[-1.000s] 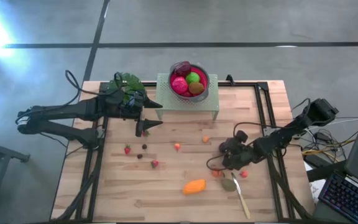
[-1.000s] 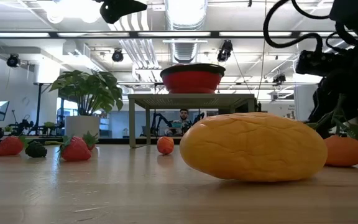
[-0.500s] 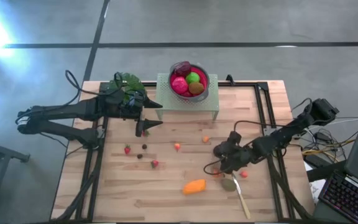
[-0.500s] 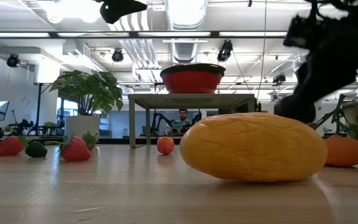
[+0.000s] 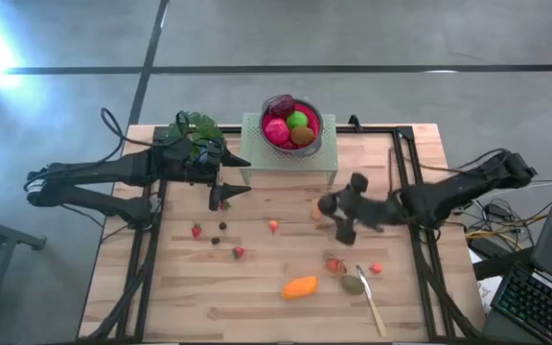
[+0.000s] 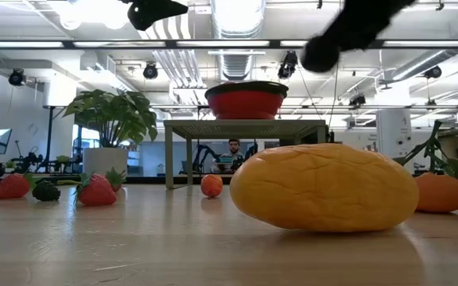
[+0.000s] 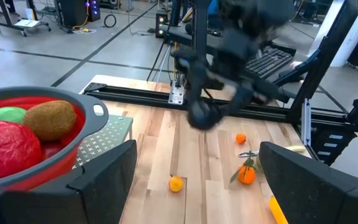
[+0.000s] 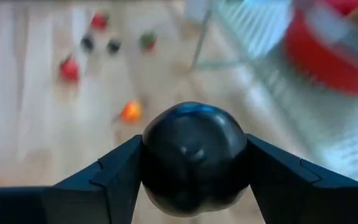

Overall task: Pick & Place Fruit
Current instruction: Put the plum into the red strainer bowl on the shelf

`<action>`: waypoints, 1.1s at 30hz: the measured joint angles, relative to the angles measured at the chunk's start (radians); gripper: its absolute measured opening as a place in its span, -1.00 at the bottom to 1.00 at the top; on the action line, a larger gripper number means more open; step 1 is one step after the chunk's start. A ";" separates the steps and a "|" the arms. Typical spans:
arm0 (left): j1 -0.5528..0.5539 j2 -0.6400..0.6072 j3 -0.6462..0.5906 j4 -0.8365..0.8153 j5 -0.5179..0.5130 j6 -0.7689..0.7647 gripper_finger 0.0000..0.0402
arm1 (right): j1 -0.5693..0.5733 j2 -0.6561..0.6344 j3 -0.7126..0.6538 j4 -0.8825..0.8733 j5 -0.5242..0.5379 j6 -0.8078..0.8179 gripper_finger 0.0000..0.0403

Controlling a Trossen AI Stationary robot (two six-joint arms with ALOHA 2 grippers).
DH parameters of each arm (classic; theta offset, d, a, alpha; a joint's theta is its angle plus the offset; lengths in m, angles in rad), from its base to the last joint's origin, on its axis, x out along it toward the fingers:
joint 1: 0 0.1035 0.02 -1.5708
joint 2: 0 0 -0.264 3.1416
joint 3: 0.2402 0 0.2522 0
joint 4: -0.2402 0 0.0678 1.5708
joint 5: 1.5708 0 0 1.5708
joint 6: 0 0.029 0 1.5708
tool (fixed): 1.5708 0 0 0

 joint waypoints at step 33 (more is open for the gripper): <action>0.000 0.000 0.000 0.000 0.000 0.000 0.71 | -0.793 0.361 0.505 0.015 -0.418 -0.402 0.24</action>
